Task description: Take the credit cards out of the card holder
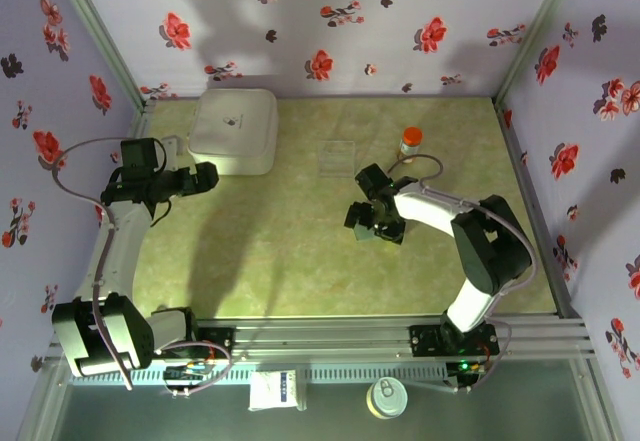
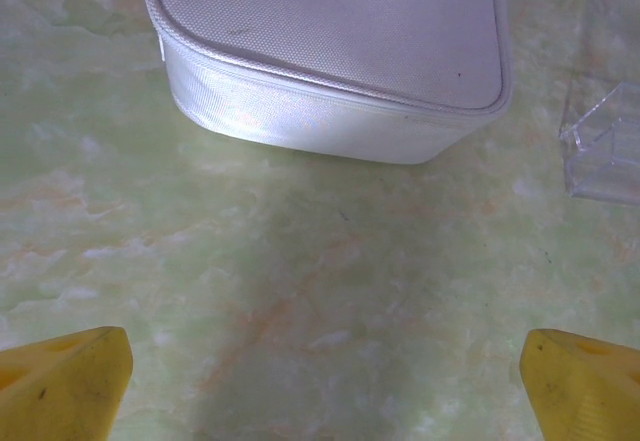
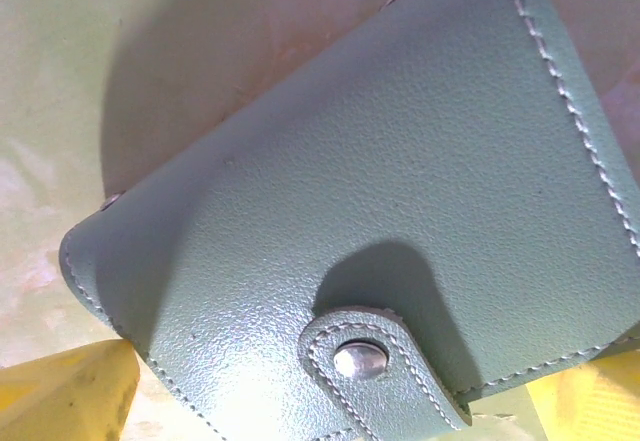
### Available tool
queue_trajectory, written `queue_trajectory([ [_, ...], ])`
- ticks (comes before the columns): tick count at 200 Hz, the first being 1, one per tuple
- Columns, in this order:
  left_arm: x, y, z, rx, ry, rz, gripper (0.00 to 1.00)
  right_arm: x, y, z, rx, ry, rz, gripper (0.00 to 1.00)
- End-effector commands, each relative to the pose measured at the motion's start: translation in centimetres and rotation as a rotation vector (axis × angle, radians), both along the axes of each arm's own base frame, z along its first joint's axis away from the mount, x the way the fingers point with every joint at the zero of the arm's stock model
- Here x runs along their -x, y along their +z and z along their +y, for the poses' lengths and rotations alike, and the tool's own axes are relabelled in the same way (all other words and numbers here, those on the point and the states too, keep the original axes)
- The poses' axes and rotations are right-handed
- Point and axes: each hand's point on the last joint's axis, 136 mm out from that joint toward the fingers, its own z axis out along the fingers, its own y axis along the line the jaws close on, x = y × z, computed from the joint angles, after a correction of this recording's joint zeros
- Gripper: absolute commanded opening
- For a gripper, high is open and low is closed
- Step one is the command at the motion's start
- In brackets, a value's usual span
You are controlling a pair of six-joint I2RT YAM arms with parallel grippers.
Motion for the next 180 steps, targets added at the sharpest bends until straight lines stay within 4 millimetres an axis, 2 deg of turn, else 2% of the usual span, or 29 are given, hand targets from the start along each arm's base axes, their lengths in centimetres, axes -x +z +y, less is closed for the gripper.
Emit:
queue_trajectory([
  [1, 0.2, 0.6, 0.3, -0.015, -0.006, -0.026, 1.0, -0.5, 0.5, -1.0, 0.035, 0.009, -0.012, 0.99],
  [24, 0.1, 0.4, 0.3, -0.014, -0.005, -0.022, 1.0, -0.5, 1.1, -1.5, 0.012, -0.006, -0.027, 0.99],
  [58, 0.2, 0.2, 0.3, -0.011, -0.008, -0.014, 1.0, -0.6, 1.8, -0.3, -0.142, -0.029, -0.048, 0.99],
  [82, 0.2, 0.2, 0.2, -0.007, -0.009, -0.011, 1.0, -0.7, 1.8, -0.5, -0.156, -0.045, -0.046, 0.99],
  [138, 0.3, 0.2, 0.3, -0.014, -0.008, -0.015, 1.0, -2.4, 1.0, -1.0, -0.164, -0.087, -0.037, 0.99],
  [180, 0.3, 0.2, 0.4, -0.017, -0.007, -0.014, 1.0, -4.8, 1.1, -1.3, -0.12, -0.068, -0.053, 0.99],
])
